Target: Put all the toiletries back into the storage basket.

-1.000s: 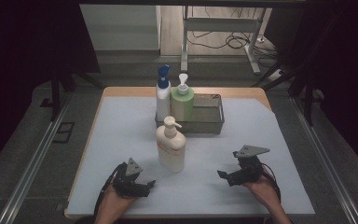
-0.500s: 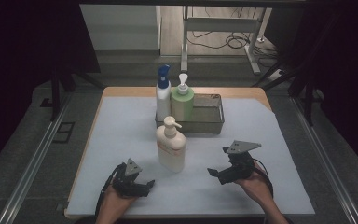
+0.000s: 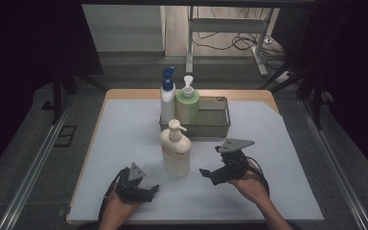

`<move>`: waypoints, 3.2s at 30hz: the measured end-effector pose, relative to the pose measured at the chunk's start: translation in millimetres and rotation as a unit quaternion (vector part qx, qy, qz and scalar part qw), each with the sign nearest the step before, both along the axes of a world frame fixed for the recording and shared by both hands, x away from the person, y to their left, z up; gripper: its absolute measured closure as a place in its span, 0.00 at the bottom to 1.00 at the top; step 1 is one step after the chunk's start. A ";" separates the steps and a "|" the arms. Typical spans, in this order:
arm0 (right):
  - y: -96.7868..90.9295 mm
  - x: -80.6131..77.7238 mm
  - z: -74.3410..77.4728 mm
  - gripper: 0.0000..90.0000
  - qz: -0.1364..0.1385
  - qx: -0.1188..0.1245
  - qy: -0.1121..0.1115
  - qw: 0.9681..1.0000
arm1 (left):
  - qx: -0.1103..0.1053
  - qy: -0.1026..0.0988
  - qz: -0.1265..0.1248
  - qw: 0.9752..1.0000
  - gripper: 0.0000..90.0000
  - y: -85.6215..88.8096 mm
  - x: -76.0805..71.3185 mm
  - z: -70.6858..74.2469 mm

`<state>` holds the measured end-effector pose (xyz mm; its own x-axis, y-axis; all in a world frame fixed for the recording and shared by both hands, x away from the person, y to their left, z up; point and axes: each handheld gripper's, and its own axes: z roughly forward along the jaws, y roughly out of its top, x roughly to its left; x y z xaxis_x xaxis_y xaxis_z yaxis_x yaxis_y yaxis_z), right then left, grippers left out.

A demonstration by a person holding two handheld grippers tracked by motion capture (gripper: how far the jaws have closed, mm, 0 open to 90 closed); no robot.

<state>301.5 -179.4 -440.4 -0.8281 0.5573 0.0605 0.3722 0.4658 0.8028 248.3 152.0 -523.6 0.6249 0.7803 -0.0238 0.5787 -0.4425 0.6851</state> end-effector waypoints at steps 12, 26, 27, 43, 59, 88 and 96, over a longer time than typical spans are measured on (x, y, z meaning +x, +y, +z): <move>31.1 3.1 10.9 0.00 0.012 0.003 0.001 1.000 | 0.000 0.000 0.000 1.000 0.14 0.0 0.0 0.0; 59.9 13.0 13.2 0.05 0.017 -0.005 -0.004 1.000 | -0.001 0.000 0.000 1.000 0.14 0.1 0.0 -0.1; 61.9 13.3 13.2 0.05 0.016 -0.007 -0.006 1.000 | -0.001 0.000 0.000 1.000 0.14 0.1 0.0 0.0; 89.1 22.8 12.7 0.18 0.006 -0.001 -0.012 1.000 | 0.000 0.000 0.000 1.000 0.14 0.1 0.0 -0.1; 99.5 21.4 16.2 0.40 -0.002 -0.015 -0.024 1.000 | -0.001 0.000 0.000 1.000 0.14 0.1 0.0 -0.1; 63.9 20.4 63.5 0.41 -0.003 -0.027 -0.007 1.000 | -0.002 0.001 0.000 1.000 0.14 0.2 0.2 -0.1; 49.3 23.9 81.4 0.41 -0.014 -0.026 -0.011 1.000 | -0.001 0.001 0.000 1.000 0.14 0.2 0.2 -0.1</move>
